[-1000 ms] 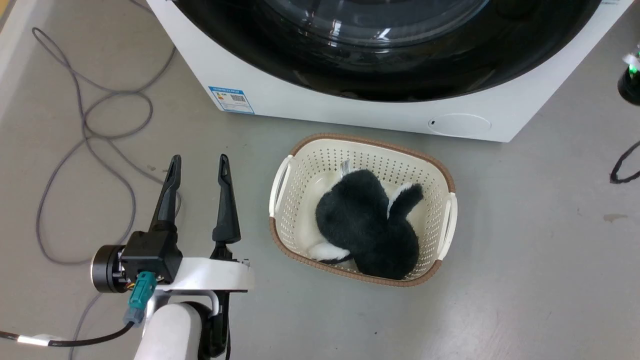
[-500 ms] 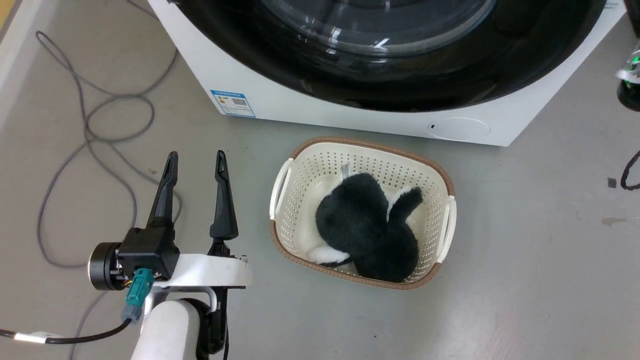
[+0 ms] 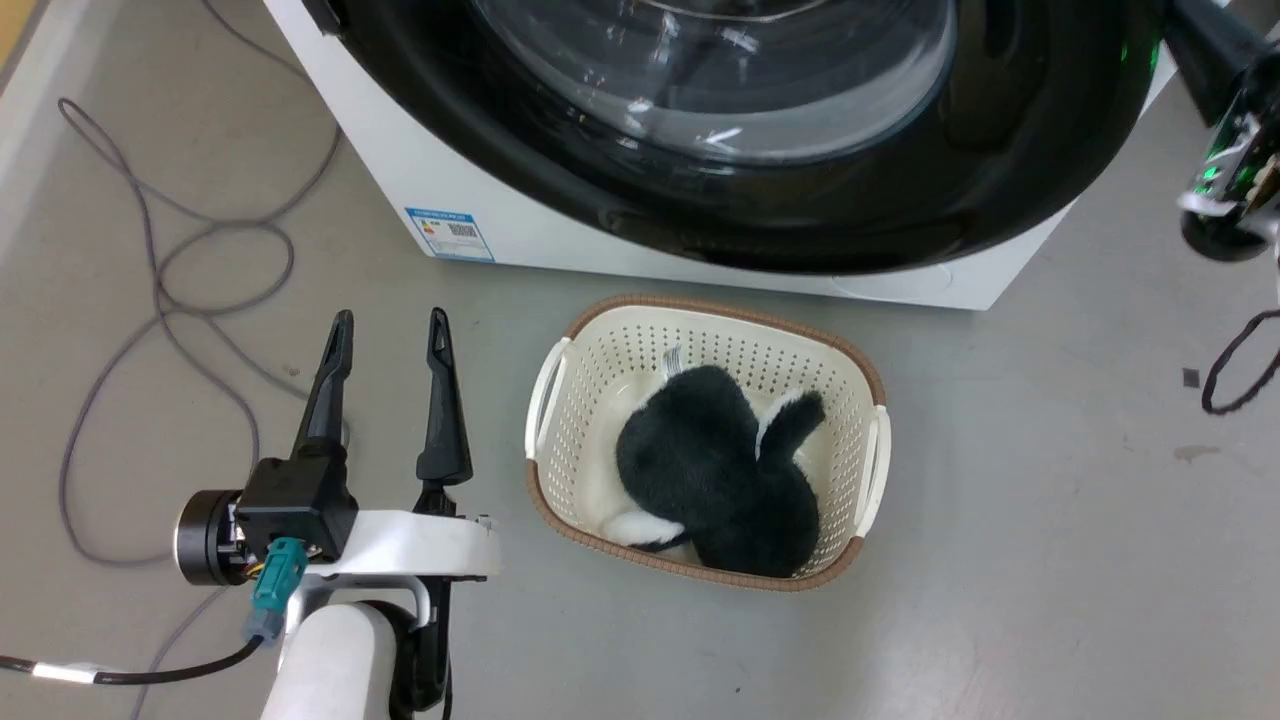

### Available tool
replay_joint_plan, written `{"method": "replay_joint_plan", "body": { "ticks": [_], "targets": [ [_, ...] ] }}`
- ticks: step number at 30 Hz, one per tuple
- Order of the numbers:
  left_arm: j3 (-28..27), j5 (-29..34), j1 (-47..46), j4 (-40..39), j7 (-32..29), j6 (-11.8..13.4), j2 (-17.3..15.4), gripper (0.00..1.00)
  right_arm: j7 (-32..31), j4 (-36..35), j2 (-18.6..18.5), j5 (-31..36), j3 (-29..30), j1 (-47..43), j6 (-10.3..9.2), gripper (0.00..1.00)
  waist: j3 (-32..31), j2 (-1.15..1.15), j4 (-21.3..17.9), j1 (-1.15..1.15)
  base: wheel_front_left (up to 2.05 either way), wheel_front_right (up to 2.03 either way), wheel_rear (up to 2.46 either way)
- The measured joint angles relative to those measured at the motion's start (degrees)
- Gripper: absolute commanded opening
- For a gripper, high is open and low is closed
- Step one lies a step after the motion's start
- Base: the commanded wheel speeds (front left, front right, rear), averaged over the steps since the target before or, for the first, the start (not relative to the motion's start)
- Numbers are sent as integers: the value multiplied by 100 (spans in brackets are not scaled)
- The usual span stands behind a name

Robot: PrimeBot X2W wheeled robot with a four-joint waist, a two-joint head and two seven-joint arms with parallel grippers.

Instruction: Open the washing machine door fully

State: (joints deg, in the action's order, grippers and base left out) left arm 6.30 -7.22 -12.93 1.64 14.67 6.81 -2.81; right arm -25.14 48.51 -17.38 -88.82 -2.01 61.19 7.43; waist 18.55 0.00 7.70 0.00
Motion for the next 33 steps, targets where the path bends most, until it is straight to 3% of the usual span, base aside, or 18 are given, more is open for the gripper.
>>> {"method": "replay_joint_plan", "body": {
  "ticks": [15,33],
  "targets": [
    [-127,57,276,73,1,-91,0,100,-650,-624,458,-155,-254,-1020,0,0,-520,0,-102,0,0,0,0],
    [-264,162,725,182,0,-205,1,100,-1521,-2105,957,-353,-766,-2894,0,0,-1179,0,-131,-1,0,0,0]
  ]
}}
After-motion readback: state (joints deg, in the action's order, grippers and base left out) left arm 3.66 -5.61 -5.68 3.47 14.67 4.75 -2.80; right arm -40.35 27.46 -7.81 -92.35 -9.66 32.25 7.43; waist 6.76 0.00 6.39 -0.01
